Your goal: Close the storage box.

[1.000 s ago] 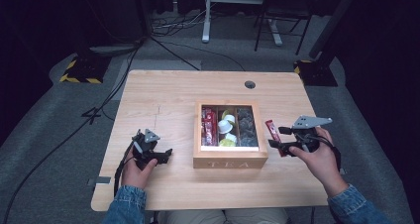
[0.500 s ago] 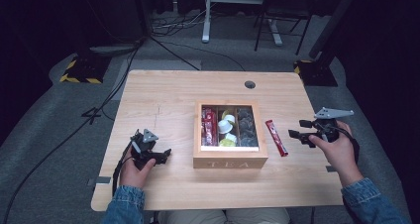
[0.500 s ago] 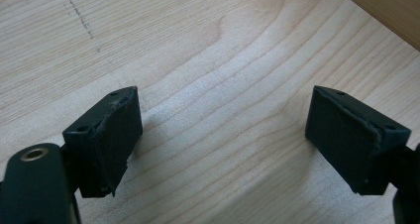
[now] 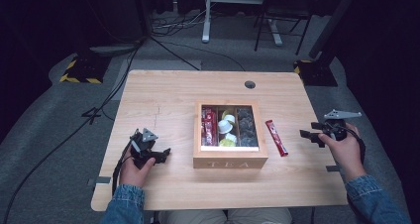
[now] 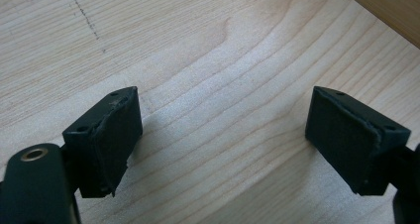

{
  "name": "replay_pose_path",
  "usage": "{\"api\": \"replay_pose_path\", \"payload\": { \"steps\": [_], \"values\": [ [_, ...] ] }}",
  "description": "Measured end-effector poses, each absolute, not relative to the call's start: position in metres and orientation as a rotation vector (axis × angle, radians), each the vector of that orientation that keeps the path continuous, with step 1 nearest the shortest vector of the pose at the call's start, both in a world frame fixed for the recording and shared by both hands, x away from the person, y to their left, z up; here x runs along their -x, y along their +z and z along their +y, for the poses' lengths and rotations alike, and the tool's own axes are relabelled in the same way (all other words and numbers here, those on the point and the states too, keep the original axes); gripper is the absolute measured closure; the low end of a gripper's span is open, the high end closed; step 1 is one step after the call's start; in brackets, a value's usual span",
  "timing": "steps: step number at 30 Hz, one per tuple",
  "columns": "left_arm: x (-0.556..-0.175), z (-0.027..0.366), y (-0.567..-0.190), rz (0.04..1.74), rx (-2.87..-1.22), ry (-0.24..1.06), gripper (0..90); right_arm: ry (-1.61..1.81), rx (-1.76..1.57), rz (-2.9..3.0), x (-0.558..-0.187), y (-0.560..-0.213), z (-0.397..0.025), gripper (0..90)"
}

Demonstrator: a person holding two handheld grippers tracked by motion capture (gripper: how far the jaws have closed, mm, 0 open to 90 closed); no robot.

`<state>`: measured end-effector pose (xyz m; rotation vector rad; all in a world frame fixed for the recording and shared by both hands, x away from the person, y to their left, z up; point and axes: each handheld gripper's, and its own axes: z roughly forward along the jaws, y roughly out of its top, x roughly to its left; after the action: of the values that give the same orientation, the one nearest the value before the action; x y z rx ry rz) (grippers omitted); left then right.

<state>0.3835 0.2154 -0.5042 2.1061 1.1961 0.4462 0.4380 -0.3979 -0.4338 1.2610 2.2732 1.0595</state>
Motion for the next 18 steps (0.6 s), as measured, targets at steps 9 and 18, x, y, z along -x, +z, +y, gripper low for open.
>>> {"api": "replay_pose_path", "payload": {
  "steps": [9, 18],
  "values": [
    [-0.383, 0.215, -0.504, 1.197, -2.107, 0.445, 14.9, 1.033, -1.305, 2.275, -0.446, -0.460, -0.414, 30.0],
    [-0.383, 0.215, -0.504, 1.197, -2.107, 0.445, 14.8, 0.998, -1.341, 2.270, -0.447, -0.478, -0.415, 29.8]
  ]
}}
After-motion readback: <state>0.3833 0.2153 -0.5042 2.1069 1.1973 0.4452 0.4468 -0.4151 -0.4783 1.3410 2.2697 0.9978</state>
